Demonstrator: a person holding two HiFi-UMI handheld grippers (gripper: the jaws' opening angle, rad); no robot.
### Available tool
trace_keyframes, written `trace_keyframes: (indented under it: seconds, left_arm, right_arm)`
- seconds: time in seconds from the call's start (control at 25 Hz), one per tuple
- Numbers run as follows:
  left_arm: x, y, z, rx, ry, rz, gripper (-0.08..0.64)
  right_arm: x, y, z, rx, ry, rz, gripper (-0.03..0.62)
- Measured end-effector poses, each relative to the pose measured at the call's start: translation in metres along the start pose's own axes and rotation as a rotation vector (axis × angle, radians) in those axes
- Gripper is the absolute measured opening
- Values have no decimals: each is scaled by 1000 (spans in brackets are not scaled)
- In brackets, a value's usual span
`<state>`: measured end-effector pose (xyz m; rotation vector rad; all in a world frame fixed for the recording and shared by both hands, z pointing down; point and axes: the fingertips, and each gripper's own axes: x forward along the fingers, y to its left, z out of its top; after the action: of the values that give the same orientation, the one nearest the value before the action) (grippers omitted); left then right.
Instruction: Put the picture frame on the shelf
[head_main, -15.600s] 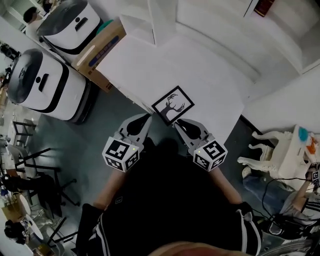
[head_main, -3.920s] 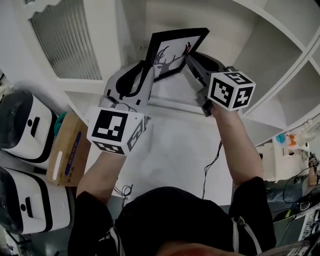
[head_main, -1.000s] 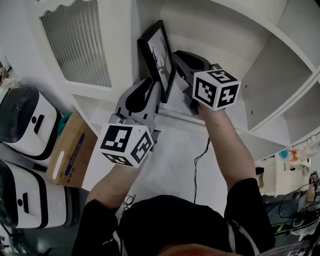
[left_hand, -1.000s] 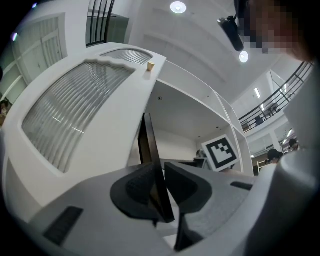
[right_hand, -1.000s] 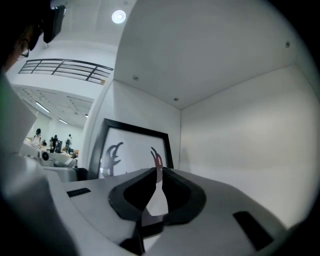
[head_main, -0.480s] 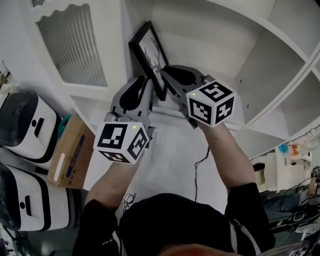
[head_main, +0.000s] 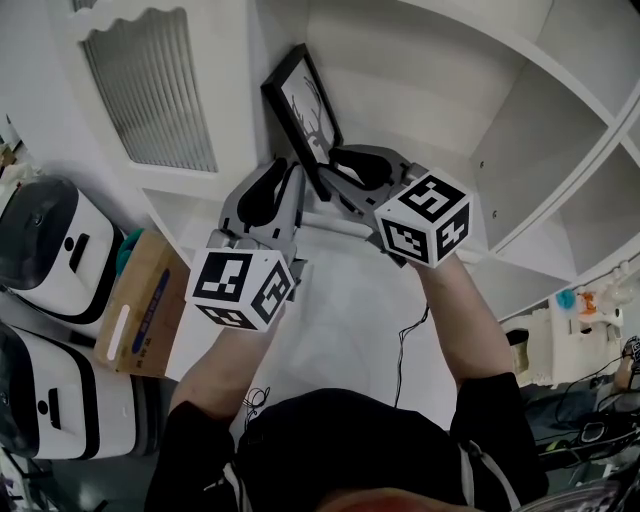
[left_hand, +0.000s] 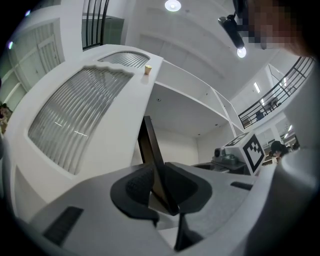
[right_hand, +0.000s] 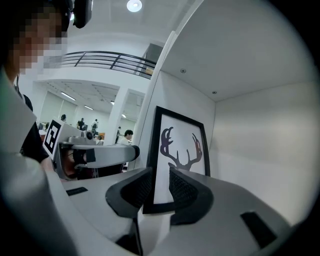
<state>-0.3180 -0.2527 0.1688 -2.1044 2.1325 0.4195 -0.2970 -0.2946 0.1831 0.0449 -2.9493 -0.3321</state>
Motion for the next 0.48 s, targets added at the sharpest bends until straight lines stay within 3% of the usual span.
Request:
trace_keyframes:
  seconds: [0.48]
  left_arm:
    - [-2, -1, -2, -34, 10, -32, 71]
  right_arm:
    - [2, -11, 2, 32, -15, -28, 98]
